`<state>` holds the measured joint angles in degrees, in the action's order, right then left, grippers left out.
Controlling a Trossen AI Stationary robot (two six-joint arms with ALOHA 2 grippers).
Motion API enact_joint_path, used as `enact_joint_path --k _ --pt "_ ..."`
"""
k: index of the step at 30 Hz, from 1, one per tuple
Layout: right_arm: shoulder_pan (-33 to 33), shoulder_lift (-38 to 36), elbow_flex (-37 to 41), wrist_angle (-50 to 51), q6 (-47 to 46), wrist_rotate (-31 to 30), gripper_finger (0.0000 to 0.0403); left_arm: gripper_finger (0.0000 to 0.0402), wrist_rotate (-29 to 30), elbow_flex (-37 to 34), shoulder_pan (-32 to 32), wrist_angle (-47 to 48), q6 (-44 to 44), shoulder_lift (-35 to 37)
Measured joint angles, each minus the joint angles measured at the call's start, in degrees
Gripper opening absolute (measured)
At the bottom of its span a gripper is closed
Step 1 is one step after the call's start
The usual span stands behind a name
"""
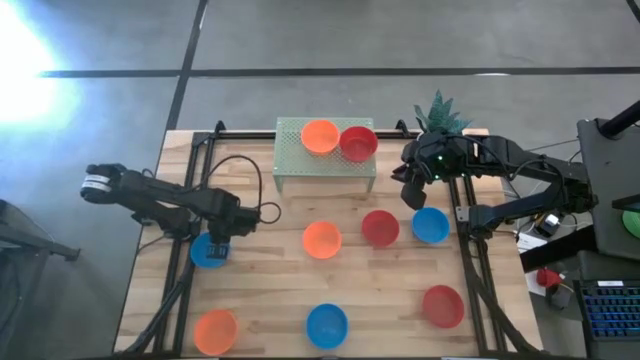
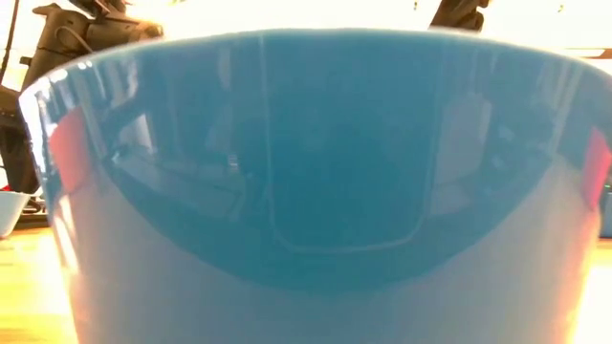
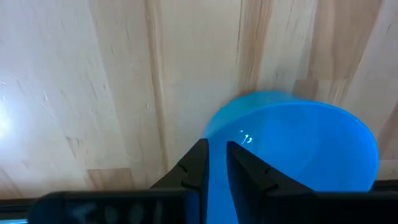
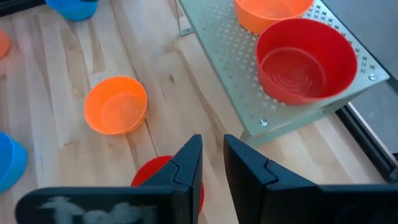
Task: Pick & Place Mini bowls
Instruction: Put the left blue bowl on the shelf
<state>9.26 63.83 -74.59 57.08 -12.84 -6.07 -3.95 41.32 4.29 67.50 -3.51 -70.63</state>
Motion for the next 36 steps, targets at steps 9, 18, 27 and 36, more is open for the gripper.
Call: enact_joint_path --k 9,18,27,36 --pt "0.0 0.0 0.0 -0.7 -0.1 0.0 0.0063 0.0053 0.3 0.3 0.0 0.0 0.0 0.2" --pt "0.0 0.0 0.0 -0.9 0.0 0.0 0.0063 0.0053 0.9 0.7 0.0 0.1 -0.1 0.2" --pt "0.0 0.0 0.0 -0.9 0.0 0.0 0.0063 0.0053 0.9 1.1 0.0 -0.1 0.8 0.2" --pt "0.0 0.0 0.0 -0.9 0.6 0.0 0.0063 0.0053 1.3 0.6 0.0 -1.1 0.5 -1.8"
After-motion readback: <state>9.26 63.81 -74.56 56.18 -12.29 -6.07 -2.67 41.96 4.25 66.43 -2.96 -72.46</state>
